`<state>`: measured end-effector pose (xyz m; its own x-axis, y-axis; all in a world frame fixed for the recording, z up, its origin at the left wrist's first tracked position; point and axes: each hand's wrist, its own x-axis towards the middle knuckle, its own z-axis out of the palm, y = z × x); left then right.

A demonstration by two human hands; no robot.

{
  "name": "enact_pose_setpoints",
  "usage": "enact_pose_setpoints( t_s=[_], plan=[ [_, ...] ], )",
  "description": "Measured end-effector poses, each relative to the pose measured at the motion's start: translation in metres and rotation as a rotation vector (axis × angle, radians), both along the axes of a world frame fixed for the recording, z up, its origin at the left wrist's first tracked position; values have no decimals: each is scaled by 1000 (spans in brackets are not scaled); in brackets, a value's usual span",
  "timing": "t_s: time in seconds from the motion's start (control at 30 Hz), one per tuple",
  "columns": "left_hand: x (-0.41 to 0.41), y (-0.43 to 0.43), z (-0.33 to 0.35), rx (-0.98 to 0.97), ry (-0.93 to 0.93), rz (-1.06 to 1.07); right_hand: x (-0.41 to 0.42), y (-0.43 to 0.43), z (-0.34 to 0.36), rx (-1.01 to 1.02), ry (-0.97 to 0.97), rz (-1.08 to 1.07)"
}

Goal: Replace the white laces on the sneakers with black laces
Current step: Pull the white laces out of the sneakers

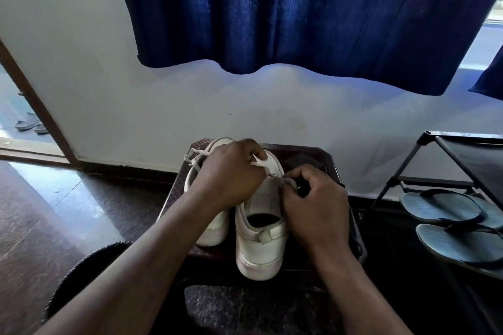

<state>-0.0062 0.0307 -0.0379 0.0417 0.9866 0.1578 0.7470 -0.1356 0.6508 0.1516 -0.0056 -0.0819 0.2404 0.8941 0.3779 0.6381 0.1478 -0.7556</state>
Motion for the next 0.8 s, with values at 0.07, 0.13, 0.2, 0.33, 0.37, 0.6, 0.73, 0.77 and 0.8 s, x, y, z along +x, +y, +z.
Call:
enact_pose_setpoints(
  t_s=[0.07,0.13,0.2,0.33,0.37,0.6,0.73,0.77,0.8],
  plan=[
    [2,-2,-2,85,180,5,-1,2,-1,-37,3,13],
    [6,-6,-3,155,275,11,-2,4,-3,-44,-8,8],
    [9,-6,-4,201,280,-3,-2,3,-5,-28,-35,-14],
    [-5,7,0,10,-288,108,-3,1,-3,-14,-50,-40],
    [-10,9,2,-30,-469,137,-3,0,-3,-17,-47,-49],
    [-19,2,11,45,-73,77,-8,-3,-3,-8,-37,-65],
    [-11,-8,10,268,318,50,-10,-3,-5,0,-16,-89],
    [-10,-8,10,274,238,41,-10,-3,-5,4,-18,-91],
    [-11,-6,12,234,73,49,-10,-3,-5,9,-20,-92]
  ],
)
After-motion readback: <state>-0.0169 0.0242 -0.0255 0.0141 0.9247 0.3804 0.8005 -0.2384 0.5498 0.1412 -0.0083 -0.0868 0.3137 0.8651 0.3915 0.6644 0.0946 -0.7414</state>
